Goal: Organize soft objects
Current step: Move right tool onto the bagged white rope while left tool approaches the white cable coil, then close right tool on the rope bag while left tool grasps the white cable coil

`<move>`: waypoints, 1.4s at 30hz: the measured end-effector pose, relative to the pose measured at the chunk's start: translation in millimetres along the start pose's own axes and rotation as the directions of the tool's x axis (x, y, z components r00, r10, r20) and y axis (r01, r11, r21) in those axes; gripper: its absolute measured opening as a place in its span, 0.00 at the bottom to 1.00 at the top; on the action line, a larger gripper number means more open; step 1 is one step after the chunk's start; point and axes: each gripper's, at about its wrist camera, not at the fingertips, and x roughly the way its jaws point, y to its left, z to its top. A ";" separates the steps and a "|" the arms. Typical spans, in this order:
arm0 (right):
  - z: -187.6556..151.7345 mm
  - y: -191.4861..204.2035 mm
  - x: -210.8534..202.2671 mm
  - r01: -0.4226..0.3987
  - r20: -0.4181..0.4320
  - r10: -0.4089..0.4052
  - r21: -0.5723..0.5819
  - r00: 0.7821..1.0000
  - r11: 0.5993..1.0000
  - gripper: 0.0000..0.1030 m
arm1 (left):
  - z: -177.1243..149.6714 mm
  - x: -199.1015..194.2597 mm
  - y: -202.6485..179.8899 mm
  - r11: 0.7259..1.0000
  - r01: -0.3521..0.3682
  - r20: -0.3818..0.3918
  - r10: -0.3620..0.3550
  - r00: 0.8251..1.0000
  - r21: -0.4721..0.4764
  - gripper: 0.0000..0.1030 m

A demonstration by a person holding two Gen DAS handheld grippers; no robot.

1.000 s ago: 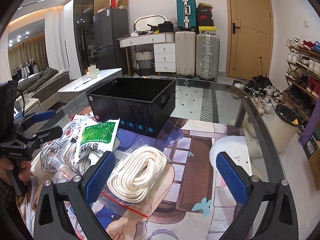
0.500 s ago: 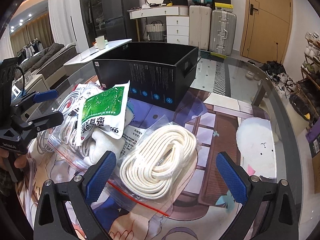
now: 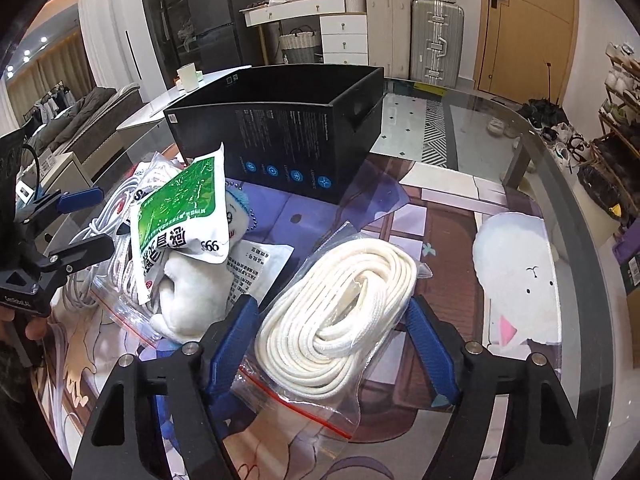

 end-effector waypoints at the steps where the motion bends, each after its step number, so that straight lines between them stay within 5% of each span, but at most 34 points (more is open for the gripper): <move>1: -0.1 -0.3 -0.8 0.003 0.000 -0.003 0.002 1.000 1.000 0.71 | 0.1 0.6 0.1 1.000 0.001 -0.003 -0.001 1.000 0.001 1.00; 8: -0.7 3.3 -3.5 0.025 0.006 -0.025 -0.010 1.000 1.000 0.55 | 1.8 2.9 3.2 1.000 0.023 -0.014 -0.023 1.000 -0.003 0.96; 17: -2.2 7.3 -6.2 0.017 0.012 -0.017 -0.024 1.000 1.000 0.42 | 1.5 2.7 2.5 0.999 0.052 -0.017 -0.052 0.999 0.000 0.73; 28: -3.1 3.6 -7.1 -0.004 0.015 0.005 -0.009 1.000 1.000 0.41 | 2.0 -2.2 -0.5 0.999 0.030 0.000 -0.030 1.000 0.041 0.57; 42: -2.5 -0.8 -5.8 -0.021 0.017 0.021 0.004 1.000 1.000 0.41 | -10.3 -8.7 13.1 0.999 0.042 -0.024 -0.042 0.999 -0.011 0.54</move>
